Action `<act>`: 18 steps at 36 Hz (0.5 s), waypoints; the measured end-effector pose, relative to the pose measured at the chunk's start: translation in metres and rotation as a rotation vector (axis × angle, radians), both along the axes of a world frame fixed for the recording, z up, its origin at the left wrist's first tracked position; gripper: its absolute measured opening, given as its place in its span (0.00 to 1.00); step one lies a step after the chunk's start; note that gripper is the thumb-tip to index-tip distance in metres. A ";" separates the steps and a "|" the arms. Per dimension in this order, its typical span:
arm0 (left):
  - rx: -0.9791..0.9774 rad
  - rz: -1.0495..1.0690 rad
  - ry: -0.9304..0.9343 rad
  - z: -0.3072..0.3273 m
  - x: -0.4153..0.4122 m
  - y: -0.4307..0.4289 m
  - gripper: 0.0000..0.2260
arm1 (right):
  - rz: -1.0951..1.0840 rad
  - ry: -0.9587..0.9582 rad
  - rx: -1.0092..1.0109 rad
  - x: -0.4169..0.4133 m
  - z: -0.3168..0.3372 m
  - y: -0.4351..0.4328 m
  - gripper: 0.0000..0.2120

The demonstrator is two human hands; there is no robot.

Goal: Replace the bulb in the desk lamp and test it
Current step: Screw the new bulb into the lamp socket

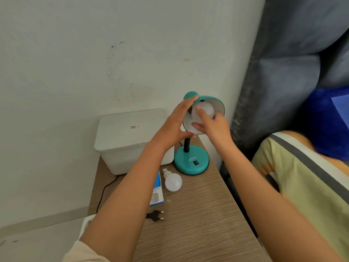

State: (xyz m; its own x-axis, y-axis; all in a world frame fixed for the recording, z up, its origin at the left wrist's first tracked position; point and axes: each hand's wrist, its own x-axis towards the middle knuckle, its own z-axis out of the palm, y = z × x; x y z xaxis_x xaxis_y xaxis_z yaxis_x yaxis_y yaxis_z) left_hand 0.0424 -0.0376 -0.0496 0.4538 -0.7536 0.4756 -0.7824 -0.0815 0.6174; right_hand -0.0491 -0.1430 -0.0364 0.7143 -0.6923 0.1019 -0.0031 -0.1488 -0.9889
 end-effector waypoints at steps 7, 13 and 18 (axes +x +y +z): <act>0.000 0.003 0.002 0.000 -0.001 0.001 0.46 | -0.063 -0.002 -0.130 0.000 -0.002 -0.002 0.24; 0.000 0.007 0.017 0.000 -0.002 0.000 0.45 | -0.081 -0.056 -0.217 -0.003 -0.005 -0.001 0.26; 0.001 0.010 0.018 0.000 -0.002 0.001 0.45 | -0.077 -0.057 -0.110 -0.002 -0.004 0.000 0.26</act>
